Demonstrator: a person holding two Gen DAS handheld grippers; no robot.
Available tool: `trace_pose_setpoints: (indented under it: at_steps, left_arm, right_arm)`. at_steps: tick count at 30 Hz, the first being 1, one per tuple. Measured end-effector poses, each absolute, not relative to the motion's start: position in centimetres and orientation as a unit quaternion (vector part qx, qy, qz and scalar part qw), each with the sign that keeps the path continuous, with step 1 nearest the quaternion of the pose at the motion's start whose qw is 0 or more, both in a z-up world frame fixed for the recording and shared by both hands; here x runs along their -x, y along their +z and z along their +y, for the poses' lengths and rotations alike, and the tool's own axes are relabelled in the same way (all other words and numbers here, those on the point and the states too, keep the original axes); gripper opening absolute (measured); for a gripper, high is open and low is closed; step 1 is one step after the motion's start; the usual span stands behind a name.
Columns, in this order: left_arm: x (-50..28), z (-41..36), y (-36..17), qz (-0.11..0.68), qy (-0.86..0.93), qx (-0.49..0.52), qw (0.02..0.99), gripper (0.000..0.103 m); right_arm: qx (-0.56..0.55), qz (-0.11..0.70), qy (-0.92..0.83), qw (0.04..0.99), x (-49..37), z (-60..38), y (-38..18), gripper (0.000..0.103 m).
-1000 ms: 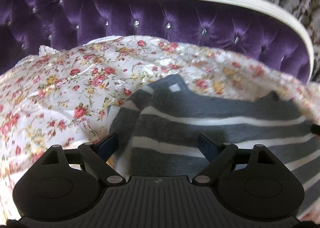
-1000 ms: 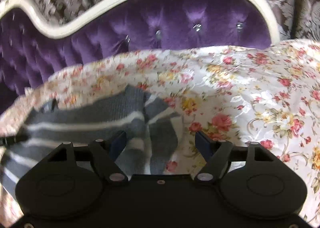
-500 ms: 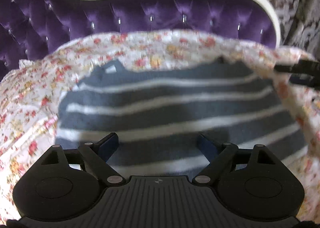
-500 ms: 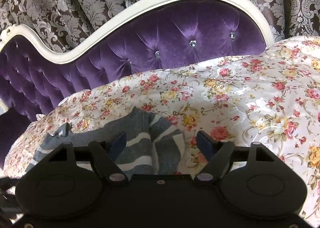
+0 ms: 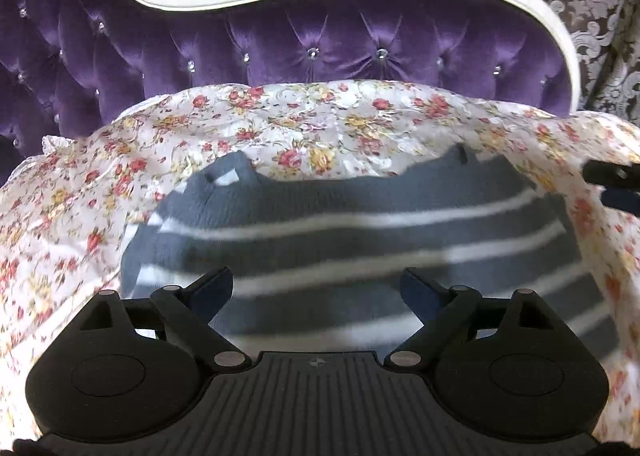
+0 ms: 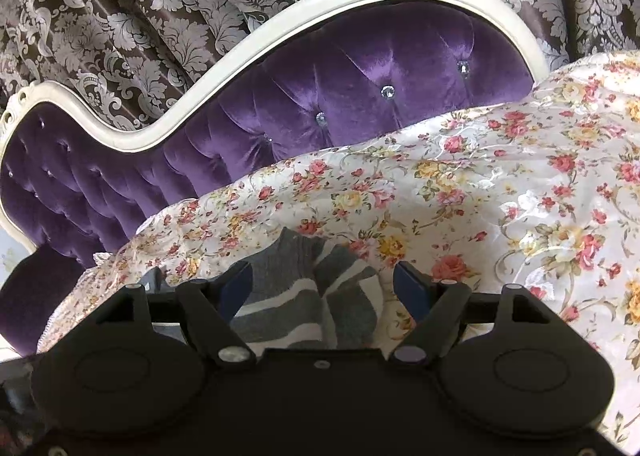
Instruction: Fold small clothes
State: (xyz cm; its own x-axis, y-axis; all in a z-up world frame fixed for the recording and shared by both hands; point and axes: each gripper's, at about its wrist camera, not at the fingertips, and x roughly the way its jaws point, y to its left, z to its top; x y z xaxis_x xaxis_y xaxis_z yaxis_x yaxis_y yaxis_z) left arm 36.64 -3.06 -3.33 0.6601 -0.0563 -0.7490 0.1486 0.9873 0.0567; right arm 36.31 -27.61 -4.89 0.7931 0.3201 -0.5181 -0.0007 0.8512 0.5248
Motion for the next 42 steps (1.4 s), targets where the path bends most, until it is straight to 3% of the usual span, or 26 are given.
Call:
trace_pose_setpoints:
  at_steps: [5, 15, 18, 29, 42]
  left_arm:
    - [-39.4, -3.0, -5.5, 0.447, -0.04, -0.048, 0.892, 0.092]
    - [-39.4, -2.9, -6.5, 0.436, -0.035, -0.064, 0.897, 0.101]
    - [-39.3, -2.9, -6.6, 0.435, -0.034, -0.068, 0.897, 0.103]
    - [-39.6, -2.8, -6.8, 0.435, -0.038, -0.068, 0.897, 0.103]
    - [-39.6, -2.7, -6.9, 0.437, -0.039, -0.068, 0.896, 0.103]
  right_arm:
    - [-0.269, 0.313, 0.092, 0.906, -36.4, -27.8, -5.0, 0.08]
    - [-0.281, 0.328, 0.102, 0.896, -36.6, -27.7, -5.5, 0.08]
    - [-0.28, 0.337, 0.107, 0.893, -36.7, -27.5, -5.7, 0.087]
    - [-0.318, 0.427, 0.162, 0.831, -37.9, -28.2, -7.7, 0.093]
    - [-0.373, 0.453, 0.237, 0.774, -38.0, -29.6, -9.3, 0.094]
